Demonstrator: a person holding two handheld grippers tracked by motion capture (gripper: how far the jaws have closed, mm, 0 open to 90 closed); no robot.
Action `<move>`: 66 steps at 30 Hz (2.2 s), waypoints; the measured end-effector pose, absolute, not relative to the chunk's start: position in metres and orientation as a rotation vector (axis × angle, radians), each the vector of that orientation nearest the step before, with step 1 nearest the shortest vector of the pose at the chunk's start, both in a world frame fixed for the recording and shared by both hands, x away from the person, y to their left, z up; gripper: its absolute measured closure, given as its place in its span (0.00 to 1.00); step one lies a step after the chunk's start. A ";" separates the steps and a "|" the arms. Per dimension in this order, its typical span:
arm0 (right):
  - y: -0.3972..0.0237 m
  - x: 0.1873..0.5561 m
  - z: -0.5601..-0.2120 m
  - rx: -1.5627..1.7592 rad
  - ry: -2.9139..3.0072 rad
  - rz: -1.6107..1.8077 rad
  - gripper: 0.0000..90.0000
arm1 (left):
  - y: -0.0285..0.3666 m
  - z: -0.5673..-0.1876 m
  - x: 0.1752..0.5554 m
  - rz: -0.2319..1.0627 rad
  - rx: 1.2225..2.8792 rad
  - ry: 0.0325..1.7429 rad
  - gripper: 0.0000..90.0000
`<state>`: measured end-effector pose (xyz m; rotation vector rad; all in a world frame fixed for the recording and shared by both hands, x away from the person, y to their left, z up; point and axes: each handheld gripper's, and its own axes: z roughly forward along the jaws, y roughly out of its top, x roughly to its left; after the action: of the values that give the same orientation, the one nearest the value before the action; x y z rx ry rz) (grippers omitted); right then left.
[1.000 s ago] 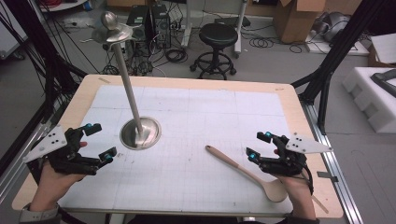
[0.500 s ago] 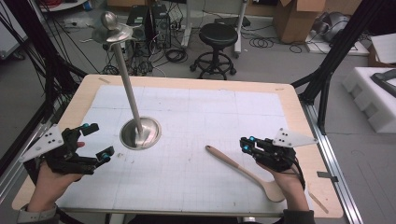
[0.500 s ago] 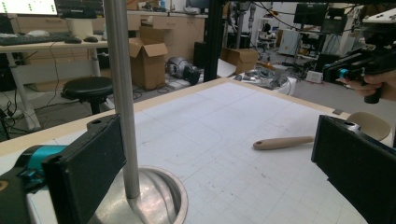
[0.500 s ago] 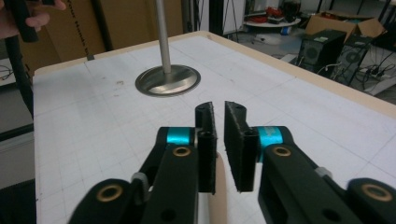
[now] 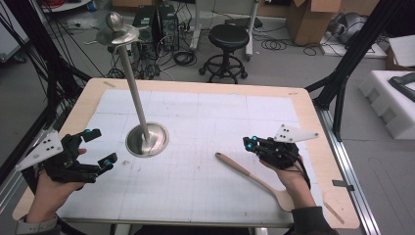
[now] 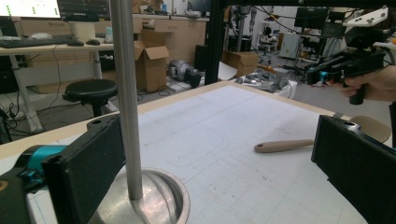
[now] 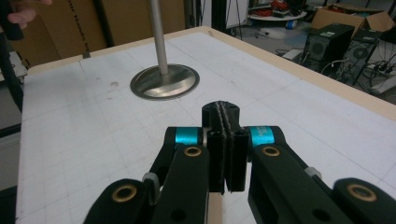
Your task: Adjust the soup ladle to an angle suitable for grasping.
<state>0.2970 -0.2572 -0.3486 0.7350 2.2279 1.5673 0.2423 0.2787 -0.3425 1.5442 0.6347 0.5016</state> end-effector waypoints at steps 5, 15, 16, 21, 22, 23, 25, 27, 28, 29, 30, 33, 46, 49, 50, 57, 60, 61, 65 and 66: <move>-0.253 0.311 -0.354 0.760 2.248 1.568 1.00 | 0.278 -0.344 0.243 0.494 1.550 0.640 0.04; -0.242 0.325 -0.367 0.756 2.350 1.465 1.00 | 0.278 -0.347 0.245 0.490 1.553 0.648 0.04; -0.241 0.326 -0.368 0.760 2.357 1.457 1.00 | 0.278 -0.347 0.245 0.490 1.553 0.648 0.04; -0.238 0.335 -0.374 0.774 2.398 1.404 1.00 | 0.278 -0.347 0.246 0.488 1.557 0.649 0.04; -0.237 0.337 -0.375 0.772 2.407 1.393 1.00 | 0.278 -0.348 0.246 0.487 1.556 0.650 0.04; -0.236 0.337 -0.376 0.779 2.415 1.381 1.00 | 0.278 -0.348 0.246 0.487 1.555 0.653 0.04; -0.234 0.341 -0.380 0.780 2.436 1.355 1.00 | 0.279 -0.348 0.246 0.486 1.554 0.655 0.04; -0.232 0.344 -0.384 0.784 2.457 1.334 1.00 | 0.279 -0.349 0.246 0.485 1.556 0.655 0.04; -0.231 0.345 -0.385 0.782 2.466 1.324 1.00 | 0.279 -0.349 0.246 0.485 1.554 0.657 0.04; -0.231 0.345 -0.385 0.782 2.466 1.324 1.00 | 0.279 -0.349 0.246 0.485 1.554 0.657 0.04; -0.228 0.347 -0.389 0.774 2.488 1.298 1.00 | 0.279 -0.349 0.246 0.485 1.553 0.657 0.04; -0.225 0.349 -0.395 0.773 2.528 1.249 1.00 | 0.279 -0.349 0.246 0.484 1.555 0.657 0.04; -0.217 0.358 -0.413 0.783 2.633 1.125 1.00 | 0.278 -0.350 0.247 0.480 1.562 0.659 0.04; -0.215 0.359 -0.418 0.797 2.663 1.089 1.00 | 0.277 -0.350 0.247 0.479 1.560 0.659 0.04; -0.215 0.360 -0.419 0.798 2.665 1.080 1.00 | 0.277 -0.350 0.247 0.479 1.561 0.659 0.04; -0.213 0.362 -0.425 0.794 2.694 1.045 1.00 | 0.277 -0.350 0.247 0.477 1.563 0.658 0.04; -0.211 0.362 -0.426 0.784 2.703 1.046 1.00 | 0.277 -0.351 0.247 0.478 1.563 0.659 0.04; -0.211 0.362 -0.427 0.785 2.706 1.040 1.00 | 0.277 -0.351 0.247 0.478 1.564 0.658 0.04; -0.210 0.363 -0.429 0.795 2.707 1.033 1.00 | 0.277 -0.351 0.247 0.478 1.565 0.658 0.04; -0.210 0.364 -0.429 0.792 2.711 1.026 1.00 | 0.277 -0.351 0.247 0.479 1.566 0.659 0.04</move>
<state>0.3638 -0.2104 -0.4293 0.7920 2.7110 1.0255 0.2473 0.2766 -0.3506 1.5657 0.6590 0.4794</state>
